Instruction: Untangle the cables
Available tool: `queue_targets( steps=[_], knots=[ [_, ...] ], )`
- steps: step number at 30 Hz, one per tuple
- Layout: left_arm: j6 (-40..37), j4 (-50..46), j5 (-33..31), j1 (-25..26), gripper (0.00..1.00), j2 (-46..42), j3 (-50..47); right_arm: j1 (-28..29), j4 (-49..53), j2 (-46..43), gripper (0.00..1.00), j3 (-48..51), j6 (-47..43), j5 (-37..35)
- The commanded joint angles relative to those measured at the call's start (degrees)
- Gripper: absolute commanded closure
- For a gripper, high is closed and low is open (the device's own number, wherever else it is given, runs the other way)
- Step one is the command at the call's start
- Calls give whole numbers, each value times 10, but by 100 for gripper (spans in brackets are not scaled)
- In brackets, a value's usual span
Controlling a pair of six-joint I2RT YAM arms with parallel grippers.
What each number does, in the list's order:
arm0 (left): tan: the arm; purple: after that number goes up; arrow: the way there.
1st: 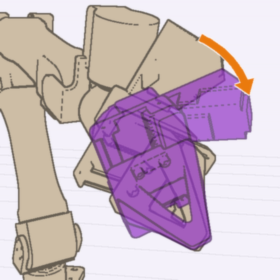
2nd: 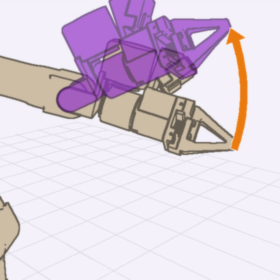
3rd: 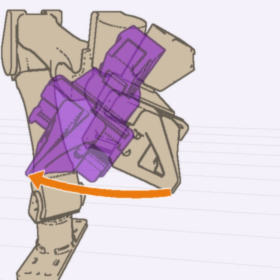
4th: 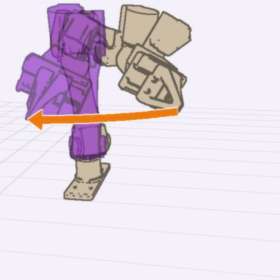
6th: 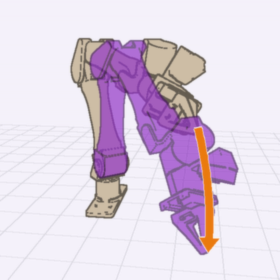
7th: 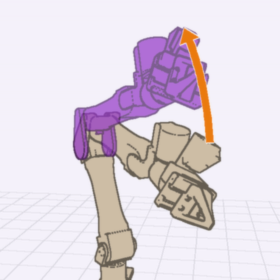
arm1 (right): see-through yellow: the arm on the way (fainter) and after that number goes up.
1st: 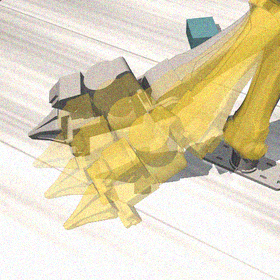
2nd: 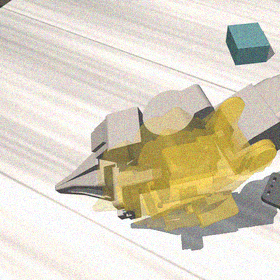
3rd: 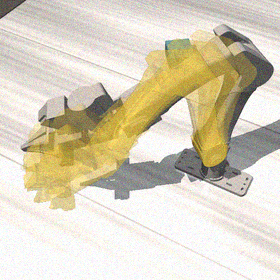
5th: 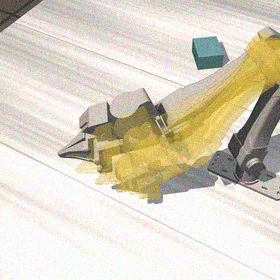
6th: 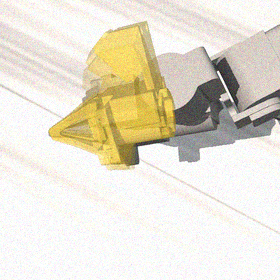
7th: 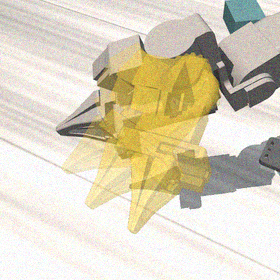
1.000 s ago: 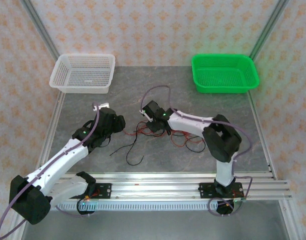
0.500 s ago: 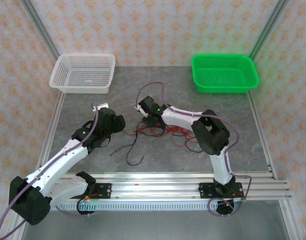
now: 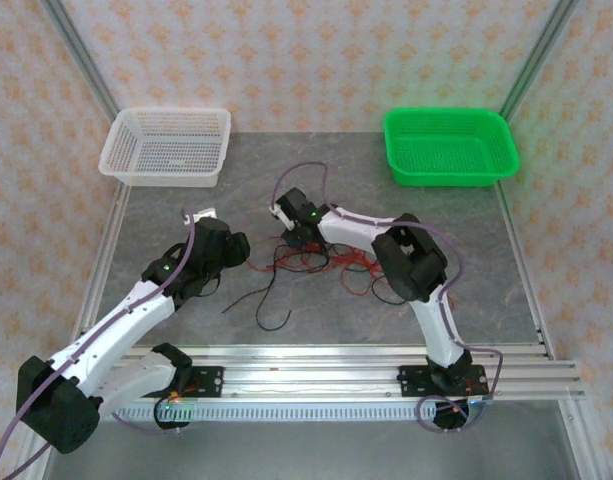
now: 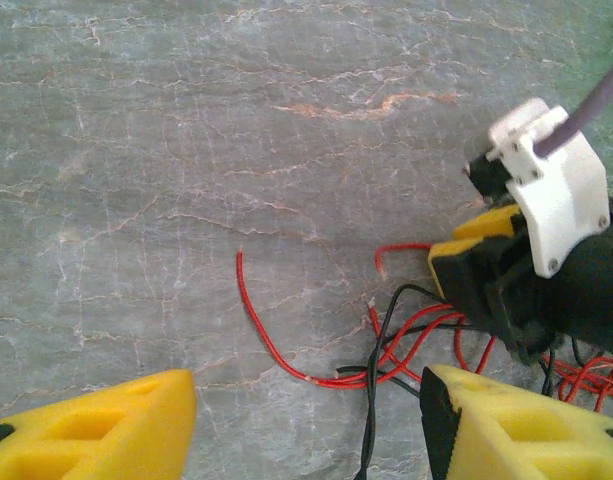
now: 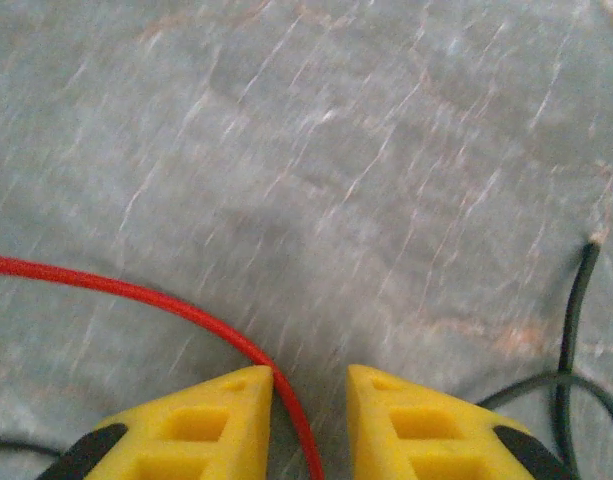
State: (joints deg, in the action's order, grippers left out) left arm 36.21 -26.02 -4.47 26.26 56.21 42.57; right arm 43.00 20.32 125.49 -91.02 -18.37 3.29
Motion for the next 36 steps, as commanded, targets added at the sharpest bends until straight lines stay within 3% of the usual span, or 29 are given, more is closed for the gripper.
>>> queue_targets(
  steps=[1,6,13,19,23,31,36],
  knots=[
    [9,-10,4,0,38,-15,-13,-6,21,50,76,-57,50,8],
    [9,-9,3,0,38,-24,-20,-6,58,138,76,-180,96,22],
    [8,-10,1,0,38,-25,-20,-9,148,262,77,-434,160,41],
    [9,-10,3,0,38,-25,-19,-11,141,190,72,-446,205,34],
    [11,-9,8,0,38,-22,-19,-11,168,85,68,-390,219,-12],
    [9,-9,20,10,38,-25,-7,-11,114,-225,57,-14,148,-60],
    [-7,6,22,11,37,-32,2,-11,122,-316,54,143,86,-69]
  ],
)
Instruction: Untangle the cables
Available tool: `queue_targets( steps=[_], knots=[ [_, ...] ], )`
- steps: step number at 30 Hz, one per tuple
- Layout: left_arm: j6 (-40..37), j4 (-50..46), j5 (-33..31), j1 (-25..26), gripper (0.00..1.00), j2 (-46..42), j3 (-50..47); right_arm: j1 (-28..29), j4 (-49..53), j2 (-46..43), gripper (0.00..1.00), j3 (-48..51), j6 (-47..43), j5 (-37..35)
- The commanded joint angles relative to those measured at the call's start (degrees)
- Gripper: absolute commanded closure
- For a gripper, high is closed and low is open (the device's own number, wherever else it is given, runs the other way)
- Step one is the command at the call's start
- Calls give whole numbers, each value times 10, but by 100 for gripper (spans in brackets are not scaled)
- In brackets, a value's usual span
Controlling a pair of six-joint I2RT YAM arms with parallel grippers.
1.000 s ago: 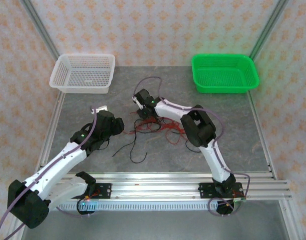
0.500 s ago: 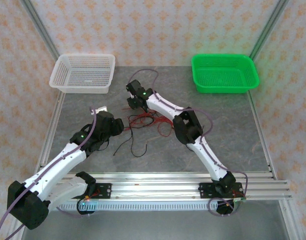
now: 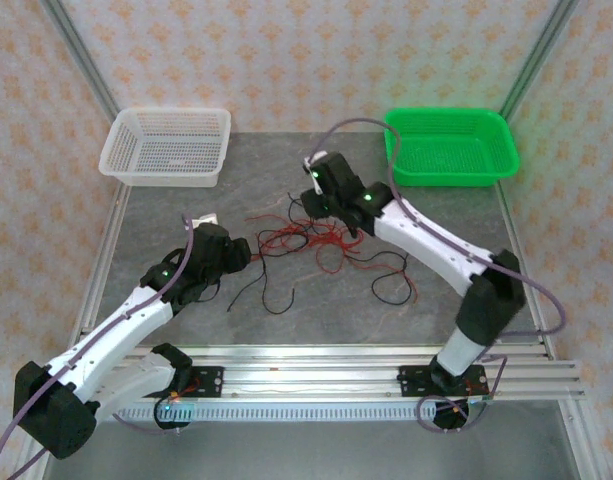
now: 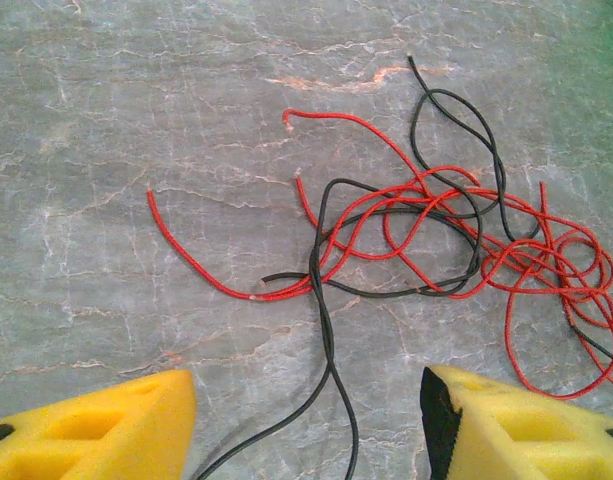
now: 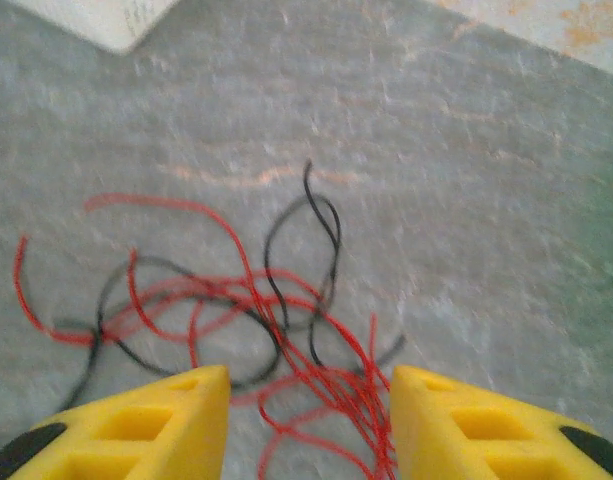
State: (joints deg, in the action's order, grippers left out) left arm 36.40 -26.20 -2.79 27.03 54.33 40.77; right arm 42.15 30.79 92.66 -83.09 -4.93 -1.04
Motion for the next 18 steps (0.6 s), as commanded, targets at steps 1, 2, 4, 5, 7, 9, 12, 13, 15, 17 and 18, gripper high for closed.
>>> queue_targets(
  steps=[1,2,4,5,7,9,12,13,15,17,18],
  knots=[
    [-12,11,5,3,37,-13,22,-2,23,10,54,80,-57,-31],
    [-14,13,6,3,37,-12,23,-2,26,11,53,89,-61,-35],
    [-18,17,9,3,37,-7,26,-2,23,21,53,107,-72,-51],
    [-19,19,12,4,37,-5,26,-2,19,27,53,110,-76,-58],
    [-19,25,19,3,37,1,24,-2,14,50,53,109,-83,-64],
    [-19,29,23,3,37,3,21,-2,11,74,52,102,-88,-68],
    [-15,34,25,3,37,1,13,-4,7,107,52,89,-98,-79],
    [-14,34,25,4,37,-1,10,-5,6,118,52,85,-101,-81],
    [-14,32,24,3,37,-4,10,-8,5,137,52,80,-105,-83],
    [-14,27,21,3,37,-7,10,-10,1,150,52,79,-108,-84],
    [-15,26,19,3,37,-8,10,-11,-3,156,53,79,-110,-85]
  ],
)
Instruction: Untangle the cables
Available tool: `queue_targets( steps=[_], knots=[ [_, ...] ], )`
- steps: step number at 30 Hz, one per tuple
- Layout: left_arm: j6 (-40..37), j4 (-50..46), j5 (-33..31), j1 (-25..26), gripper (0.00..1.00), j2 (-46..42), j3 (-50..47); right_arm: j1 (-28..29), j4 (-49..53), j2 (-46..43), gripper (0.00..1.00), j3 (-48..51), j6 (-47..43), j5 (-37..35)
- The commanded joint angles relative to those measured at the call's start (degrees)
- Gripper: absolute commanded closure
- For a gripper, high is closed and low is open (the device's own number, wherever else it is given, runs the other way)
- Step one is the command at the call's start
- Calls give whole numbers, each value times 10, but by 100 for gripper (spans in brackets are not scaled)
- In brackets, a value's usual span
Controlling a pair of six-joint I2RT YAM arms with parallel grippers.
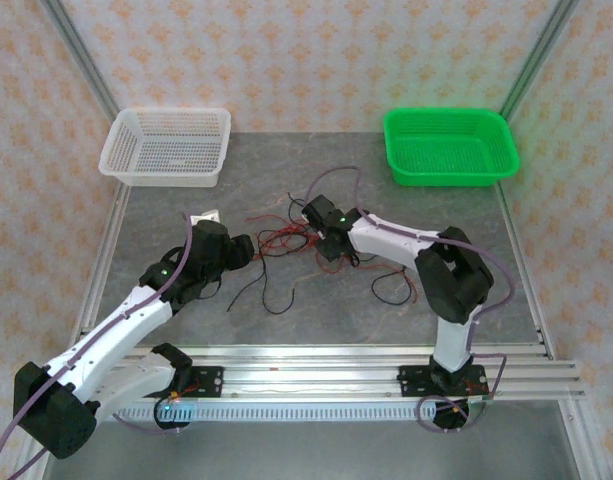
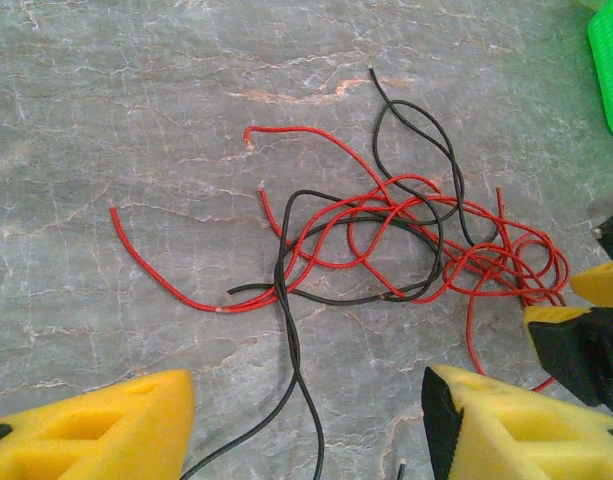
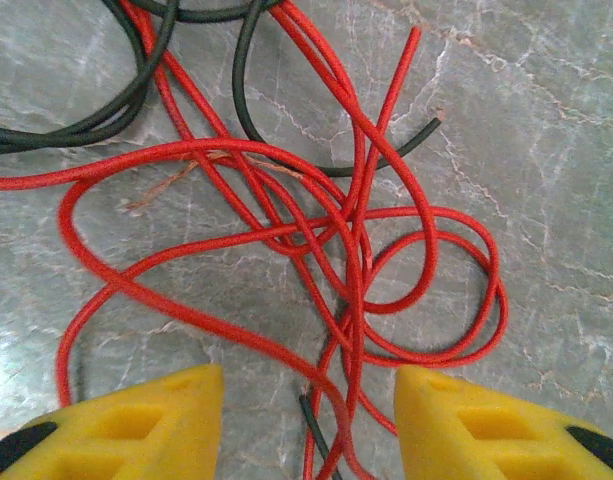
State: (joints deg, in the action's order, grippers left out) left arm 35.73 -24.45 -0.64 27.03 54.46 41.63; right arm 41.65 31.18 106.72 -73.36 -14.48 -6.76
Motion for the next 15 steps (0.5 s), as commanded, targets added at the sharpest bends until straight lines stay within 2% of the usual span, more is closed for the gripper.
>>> queue_targets(
  steps=[1,6,8,15],
  knots=[
    [-8,6,-5,3,37,-10,2,-7,-10,19,53,-19,-15,-29],
    [-9,3,-8,3,37,-9,4,-12,-23,24,57,-27,-17,-32],
    [-9,5,-8,3,37,-8,2,-13,-25,25,62,-29,-18,-31],
    [-5,8,-8,3,37,-4,-1,-14,-27,18,100,-31,-19,-22]
  ],
)
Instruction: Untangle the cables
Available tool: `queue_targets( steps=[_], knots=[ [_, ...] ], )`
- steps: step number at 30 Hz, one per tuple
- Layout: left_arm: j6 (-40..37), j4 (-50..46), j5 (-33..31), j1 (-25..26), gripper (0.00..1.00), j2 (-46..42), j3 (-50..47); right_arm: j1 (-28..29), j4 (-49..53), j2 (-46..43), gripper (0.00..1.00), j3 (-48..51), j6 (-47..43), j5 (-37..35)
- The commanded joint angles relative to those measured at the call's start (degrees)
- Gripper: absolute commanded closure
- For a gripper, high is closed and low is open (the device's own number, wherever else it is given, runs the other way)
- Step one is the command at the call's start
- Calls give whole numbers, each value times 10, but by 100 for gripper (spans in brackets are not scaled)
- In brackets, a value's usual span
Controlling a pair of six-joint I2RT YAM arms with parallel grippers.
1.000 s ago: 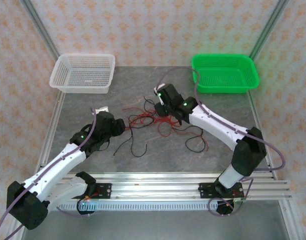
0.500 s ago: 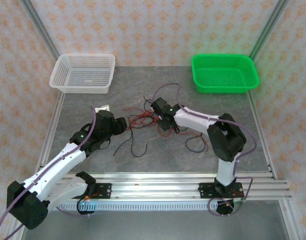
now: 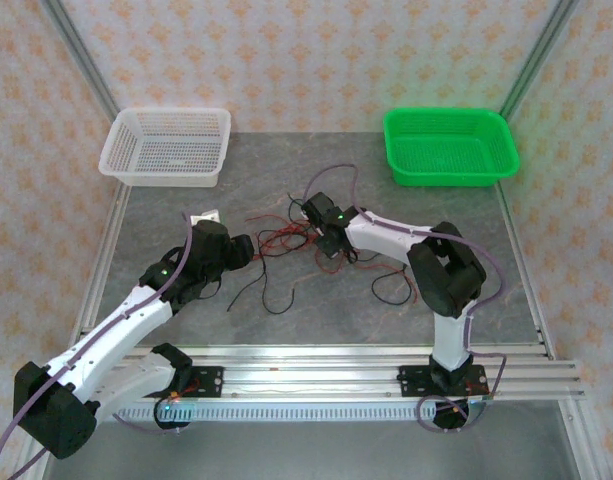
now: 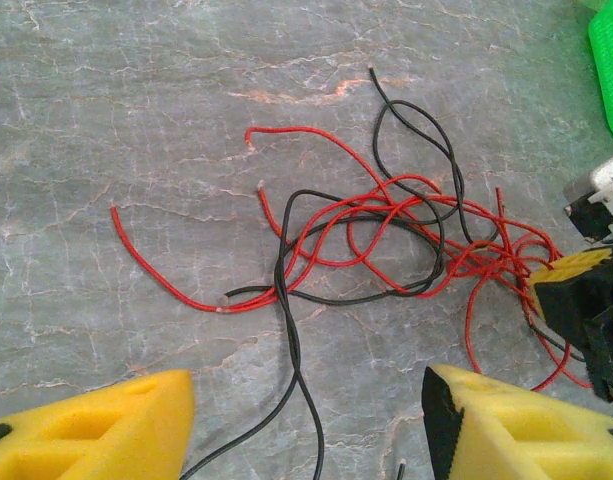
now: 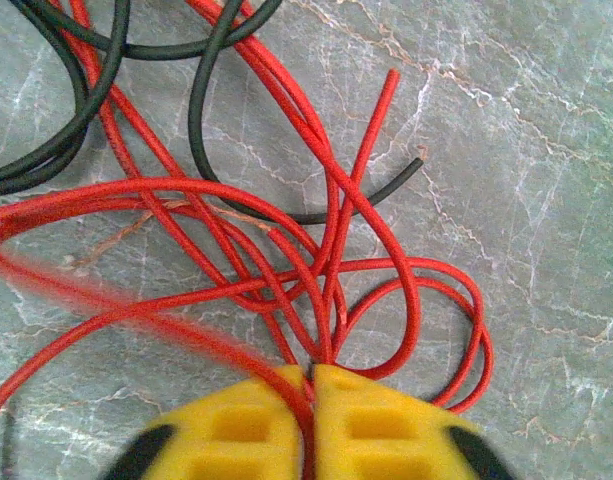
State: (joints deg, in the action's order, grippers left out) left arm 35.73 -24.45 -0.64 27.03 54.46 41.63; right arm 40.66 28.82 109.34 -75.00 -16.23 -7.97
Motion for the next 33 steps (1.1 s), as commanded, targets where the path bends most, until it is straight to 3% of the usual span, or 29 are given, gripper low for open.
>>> queue_targets(
  steps=[1,9,15,21,33],
  knots=[
    [-5,8,-8,3,37,-4,-2,-4,-2,-14,100,-16,1,-7],
    [-48,81,31,33,39,8,-7,-4,4,-154,100,-53,40,122],
    [-190,216,-49,135,40,51,17,-4,-22,-212,100,-61,110,214],
    [-278,374,-46,139,35,105,16,-4,-53,-231,100,-84,206,251],
    [-296,543,-79,135,35,252,65,-4,-118,-316,100,-66,299,292]
  ],
)
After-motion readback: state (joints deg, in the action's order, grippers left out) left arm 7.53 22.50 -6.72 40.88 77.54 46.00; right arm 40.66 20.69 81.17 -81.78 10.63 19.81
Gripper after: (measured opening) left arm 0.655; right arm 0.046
